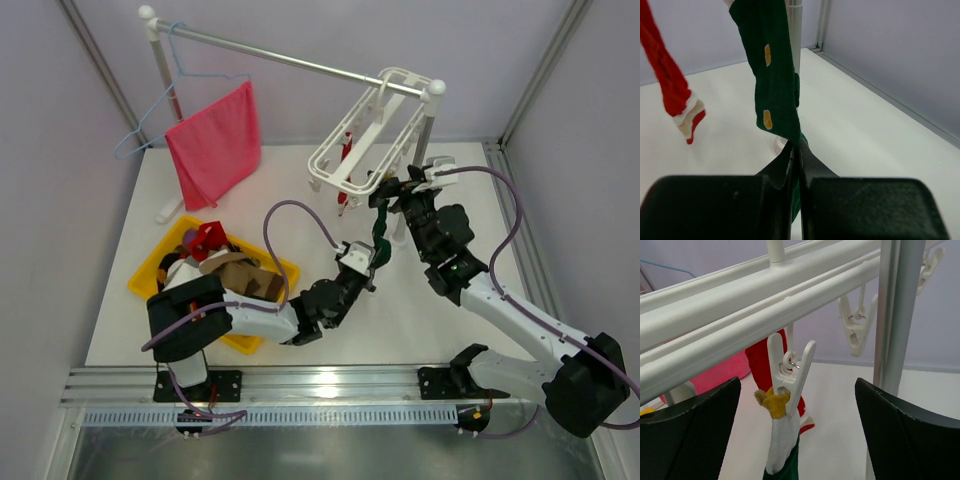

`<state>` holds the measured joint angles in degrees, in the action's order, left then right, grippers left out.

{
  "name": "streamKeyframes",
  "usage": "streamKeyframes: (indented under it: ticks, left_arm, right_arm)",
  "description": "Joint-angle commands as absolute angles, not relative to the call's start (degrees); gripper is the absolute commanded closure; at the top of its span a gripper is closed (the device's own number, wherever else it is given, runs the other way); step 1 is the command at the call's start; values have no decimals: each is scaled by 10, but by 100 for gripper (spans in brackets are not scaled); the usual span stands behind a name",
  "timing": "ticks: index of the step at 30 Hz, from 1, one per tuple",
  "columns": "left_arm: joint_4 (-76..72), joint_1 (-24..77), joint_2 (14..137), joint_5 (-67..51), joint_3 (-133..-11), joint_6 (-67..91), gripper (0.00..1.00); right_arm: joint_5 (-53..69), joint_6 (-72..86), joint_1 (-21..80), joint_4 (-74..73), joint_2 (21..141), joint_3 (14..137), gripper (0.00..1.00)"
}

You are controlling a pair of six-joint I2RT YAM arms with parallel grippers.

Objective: Remove the socks clipped to the hanger

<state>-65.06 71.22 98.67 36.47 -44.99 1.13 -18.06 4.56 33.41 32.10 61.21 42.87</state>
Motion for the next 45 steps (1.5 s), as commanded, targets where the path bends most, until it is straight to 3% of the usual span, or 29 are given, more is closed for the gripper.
streamKeyframes:
  ticks: [1, 6, 9, 13, 14, 16, 17, 20, 27, 29, 30, 33, 45]
  left_arm:
    - [-703, 724, 995, 381, -471, -20, 100]
    - [-702, 732, 1003, 386, -479, -30, 100]
    - [-703, 734, 1005, 388, -480, -33, 100]
    - [-708, 737, 1007, 396, -479, -36, 100]
    - [-708, 736, 1009, 396, -480, -38, 100]
    - [-708, 736, 1011, 398, -482, -38, 100]
    - [-708, 737, 1012, 403, -481, -38, 100]
    - [-713, 737, 1013, 412, -480, -38, 100]
    - [-714, 737, 1018, 422, -482, -41, 100]
    - [-714, 737, 1018, 423, -483, -41, 100]
    - [-714, 737, 1018, 423, -482, -41, 100]
    - [-715, 737, 1020, 424, -482, -40, 100]
    - [-717, 737, 1027, 425, -484, -40, 100]
  right_arm:
    - [-193, 31, 338, 360, 623, 467, 6]
    - [-200, 21, 338, 381, 649, 477, 9]
    - [-207, 16, 338, 385, 662, 486, 18]
    - [-203, 11, 337, 381, 667, 498, 40]
    - [-202, 11, 337, 381, 666, 499, 51]
    - [-199, 11, 338, 382, 665, 499, 63]
    - [-200, 11, 338, 382, 664, 498, 76]
    - [-204, 11, 338, 382, 659, 499, 96]
    - [-201, 11, 337, 381, 656, 497, 95]
    - [-204, 11, 337, 381, 654, 497, 68]
    - [-208, 13, 337, 380, 652, 496, 32]
    - [-219, 14, 338, 383, 646, 490, 20]
    - [-271, -38, 358, 424, 646, 472, 16]
